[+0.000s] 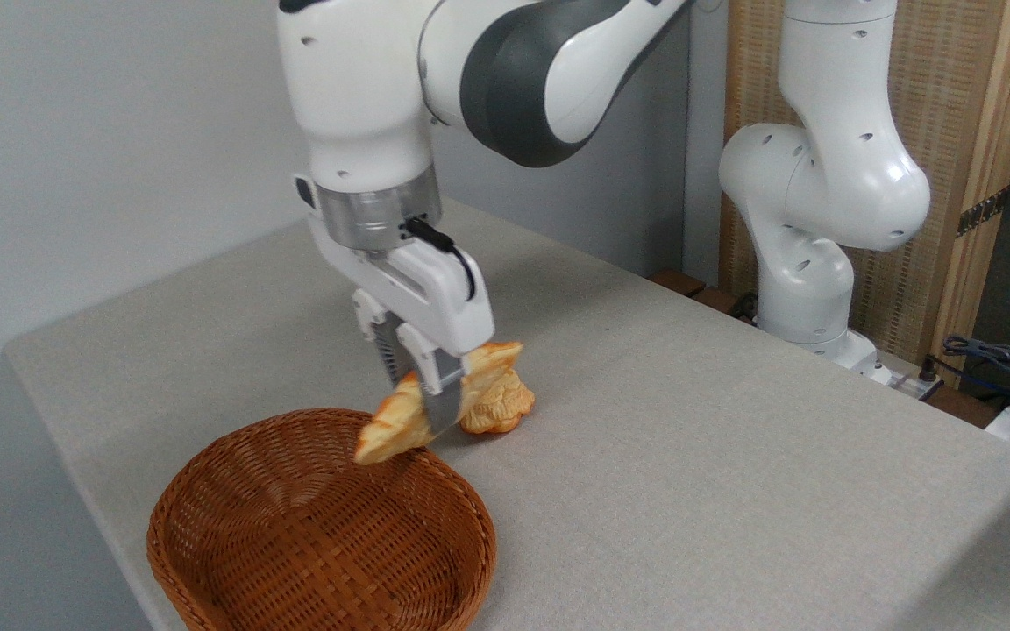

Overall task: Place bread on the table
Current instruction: 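Lift the twisted bread roll out of the basket toward the round bun, then lower the twisted bread roll onto the table beside the round bun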

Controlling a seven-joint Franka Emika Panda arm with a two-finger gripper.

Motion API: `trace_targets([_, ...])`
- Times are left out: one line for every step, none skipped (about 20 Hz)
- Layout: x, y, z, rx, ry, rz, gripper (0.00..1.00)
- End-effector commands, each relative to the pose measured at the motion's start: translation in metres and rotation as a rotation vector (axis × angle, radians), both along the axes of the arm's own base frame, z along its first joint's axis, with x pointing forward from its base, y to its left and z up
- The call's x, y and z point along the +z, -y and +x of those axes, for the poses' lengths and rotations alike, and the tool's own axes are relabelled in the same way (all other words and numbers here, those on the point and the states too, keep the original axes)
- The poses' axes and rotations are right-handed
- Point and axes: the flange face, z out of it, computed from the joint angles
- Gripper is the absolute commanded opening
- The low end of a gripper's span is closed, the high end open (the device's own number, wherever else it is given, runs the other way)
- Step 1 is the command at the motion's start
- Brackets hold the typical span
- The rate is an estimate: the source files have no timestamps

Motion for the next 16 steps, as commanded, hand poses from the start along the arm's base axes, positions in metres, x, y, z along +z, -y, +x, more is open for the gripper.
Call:
trace_targets([-0.01,-0.004,-0.032,0.003,-0.065,-0.009,0.5])
trace_targets([-0.013,-0.007,-0.036,0.007,-0.077,-0.01,0.52])
trace_targets([-0.016,-0.01,-0.039,0.01,-0.091,-0.011,0.53])
trace_targets([-0.021,-0.011,-0.041,0.006,-0.103,-0.01,0.63])
trace_targets([-0.023,-0.012,-0.042,0.006,-0.107,-0.007,0.83])
trace_targets([-0.025,-0.011,-0.042,0.004,-0.112,-0.006,0.96])
trace_targets([-0.029,-0.012,-0.044,0.005,-0.119,-0.003,1.0])
trace_targets([-0.029,-0.012,-0.044,0.003,-0.121,-0.001,1.0])
trace_targets([-0.033,-0.012,-0.045,0.002,-0.128,0.0,1.0])
trace_targets([-0.033,-0.012,-0.045,-0.001,-0.127,0.0,1.0])
trace_targets([-0.031,-0.012,-0.044,-0.002,-0.122,0.0,1.0])
trace_targets([-0.027,-0.012,-0.043,0.0,-0.11,-0.002,1.0])
trace_targets([-0.017,-0.011,-0.042,0.0,-0.087,-0.005,1.0])
trace_targets([0.0,-0.01,-0.041,0.003,-0.052,-0.013,1.0])
trace_targets([0.011,-0.006,-0.04,-0.003,-0.029,-0.014,1.0])
trace_targets([0.024,-0.005,-0.038,-0.006,-0.002,-0.014,1.0])
